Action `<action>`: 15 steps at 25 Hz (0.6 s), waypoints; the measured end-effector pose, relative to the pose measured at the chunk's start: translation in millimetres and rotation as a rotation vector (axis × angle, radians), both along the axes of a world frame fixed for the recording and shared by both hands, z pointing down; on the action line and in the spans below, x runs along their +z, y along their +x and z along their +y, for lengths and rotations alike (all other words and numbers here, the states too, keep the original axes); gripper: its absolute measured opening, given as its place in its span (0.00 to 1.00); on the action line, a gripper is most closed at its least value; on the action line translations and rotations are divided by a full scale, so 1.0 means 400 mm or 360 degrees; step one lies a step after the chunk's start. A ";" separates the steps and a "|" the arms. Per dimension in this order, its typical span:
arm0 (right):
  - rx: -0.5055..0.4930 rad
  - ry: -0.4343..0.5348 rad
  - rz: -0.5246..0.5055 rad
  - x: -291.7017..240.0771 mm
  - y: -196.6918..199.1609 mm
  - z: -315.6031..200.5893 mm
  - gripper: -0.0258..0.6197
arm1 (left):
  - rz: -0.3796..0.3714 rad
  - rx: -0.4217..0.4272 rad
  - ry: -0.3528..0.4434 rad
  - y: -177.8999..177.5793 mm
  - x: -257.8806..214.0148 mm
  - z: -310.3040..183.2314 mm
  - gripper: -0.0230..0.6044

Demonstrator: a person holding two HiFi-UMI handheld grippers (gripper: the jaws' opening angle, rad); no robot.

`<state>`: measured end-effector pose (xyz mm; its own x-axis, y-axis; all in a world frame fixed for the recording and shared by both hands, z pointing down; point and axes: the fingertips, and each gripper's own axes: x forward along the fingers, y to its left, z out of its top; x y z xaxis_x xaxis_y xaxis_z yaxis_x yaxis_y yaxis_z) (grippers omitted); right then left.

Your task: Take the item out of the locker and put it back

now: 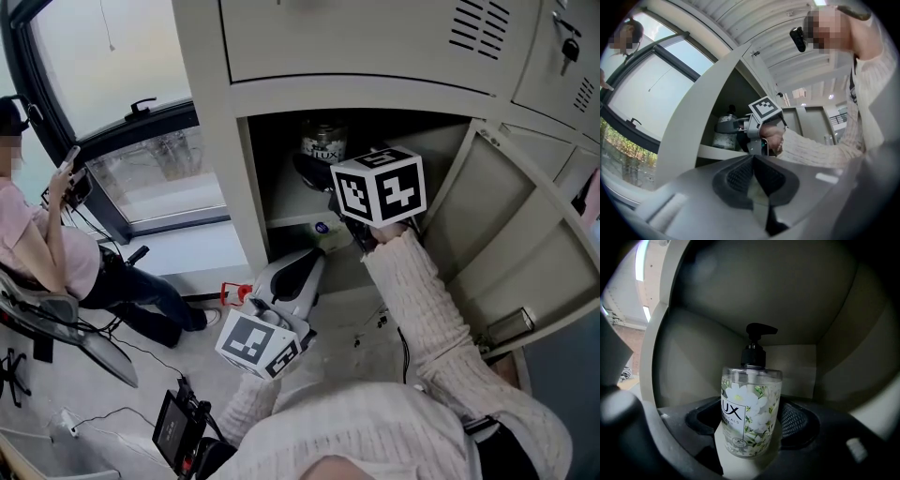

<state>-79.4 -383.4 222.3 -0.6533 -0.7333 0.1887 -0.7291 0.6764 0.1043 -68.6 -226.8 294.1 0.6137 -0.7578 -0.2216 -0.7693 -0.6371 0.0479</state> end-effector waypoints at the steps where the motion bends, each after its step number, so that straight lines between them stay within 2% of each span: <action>1: -0.0009 0.0004 -0.0001 0.000 0.000 0.007 0.61 | 0.0001 -0.0003 0.0000 -0.002 -0.001 0.001 0.05; 15: -0.0066 0.0004 -0.0177 -0.012 0.036 0.116 0.60 | -0.0011 0.0007 0.0010 0.004 -0.020 0.055 0.05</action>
